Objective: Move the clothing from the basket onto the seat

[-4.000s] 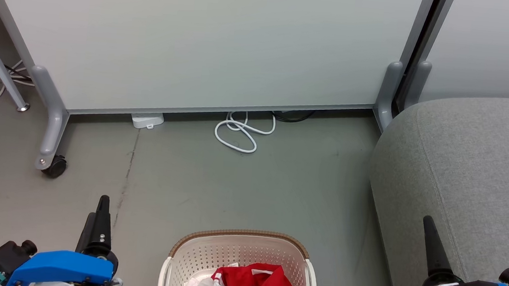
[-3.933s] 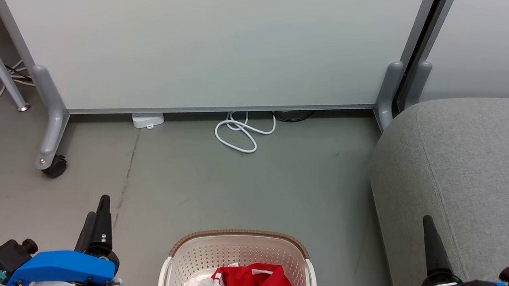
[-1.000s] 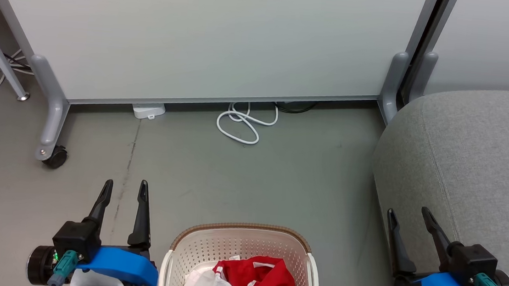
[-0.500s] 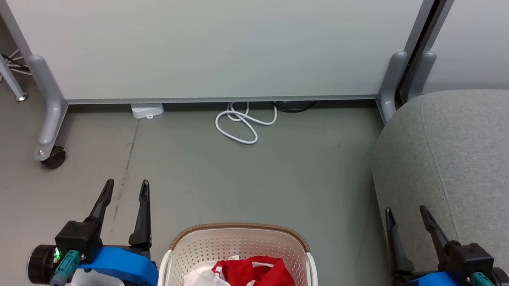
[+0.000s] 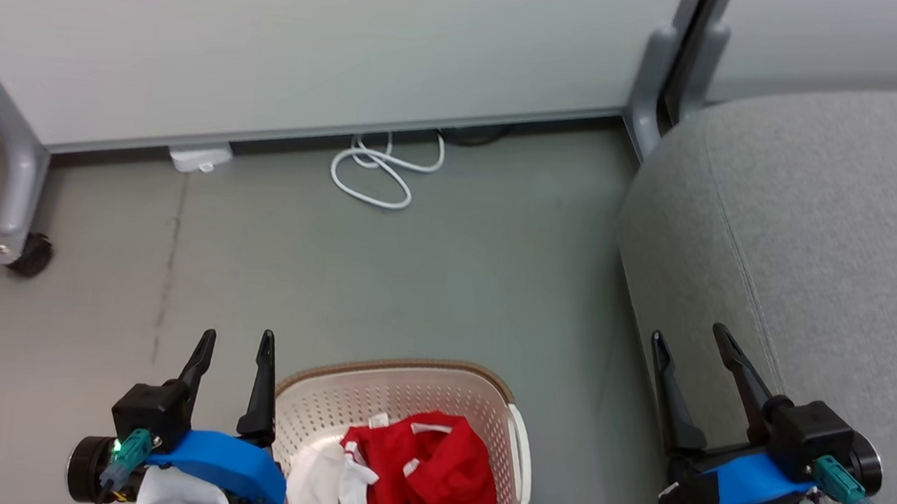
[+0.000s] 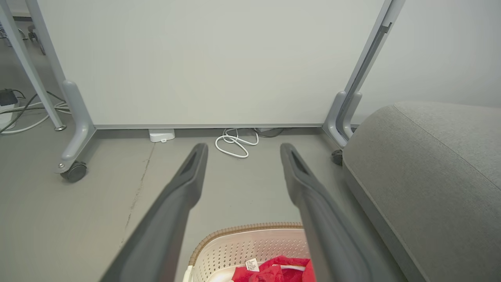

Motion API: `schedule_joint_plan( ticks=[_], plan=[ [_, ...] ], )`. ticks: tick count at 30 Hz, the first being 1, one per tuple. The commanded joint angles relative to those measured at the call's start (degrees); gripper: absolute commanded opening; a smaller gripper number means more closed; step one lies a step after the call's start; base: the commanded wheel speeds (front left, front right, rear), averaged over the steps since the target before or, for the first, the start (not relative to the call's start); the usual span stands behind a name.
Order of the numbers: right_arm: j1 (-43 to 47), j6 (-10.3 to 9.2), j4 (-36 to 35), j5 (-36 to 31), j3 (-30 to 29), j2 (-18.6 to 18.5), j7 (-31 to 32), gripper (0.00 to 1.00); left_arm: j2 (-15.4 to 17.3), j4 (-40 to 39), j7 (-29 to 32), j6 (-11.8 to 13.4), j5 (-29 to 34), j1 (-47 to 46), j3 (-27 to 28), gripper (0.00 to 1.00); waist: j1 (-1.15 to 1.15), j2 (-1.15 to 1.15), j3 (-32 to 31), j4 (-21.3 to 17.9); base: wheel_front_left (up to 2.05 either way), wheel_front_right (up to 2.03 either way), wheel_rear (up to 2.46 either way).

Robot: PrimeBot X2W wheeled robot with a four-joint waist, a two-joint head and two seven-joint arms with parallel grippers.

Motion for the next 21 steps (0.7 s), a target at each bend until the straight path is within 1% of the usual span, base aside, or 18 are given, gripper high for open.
schedule_joint_plan(
  ticks=[1,7,14,21],
  plan=[
    [-1.0,0.11,-0.4,0.1,0.2,-0.2,-0.4,1.0,0.1,0.9,0.0,-0.4,-0.4,-1.5,0.0,1.0,0.0,0.0,2.9,-2.6,0.0,0.0,0.0],
    [-3.0,0.11,-1.3,1.3,2.4,-0.2,-1.3,1.0,0.7,8.2,0.8,-1.2,-1.0,-5.6,-0.8,1.0,0.0,0.0,9.2,-7.3,0.0,0.0,0.0],
    [-6.2,0.1,-2.5,3.7,4.9,-0.2,-2.7,1.0,3.1,16.8,2.7,-1.8,-0.4,-13.0,-1.6,1.0,0.0,0.0,18.7,-12.5,0.0,0.0,0.0],
    [-8.6,0.1,-2.1,6.9,7.4,-0.2,-3.6,1.0,5.4,25.4,6.7,-2.5,-1.0,-17.5,-2.3,1.0,0.0,0.0,25.2,-17.1,0.0,0.0,0.0]
  ],
)
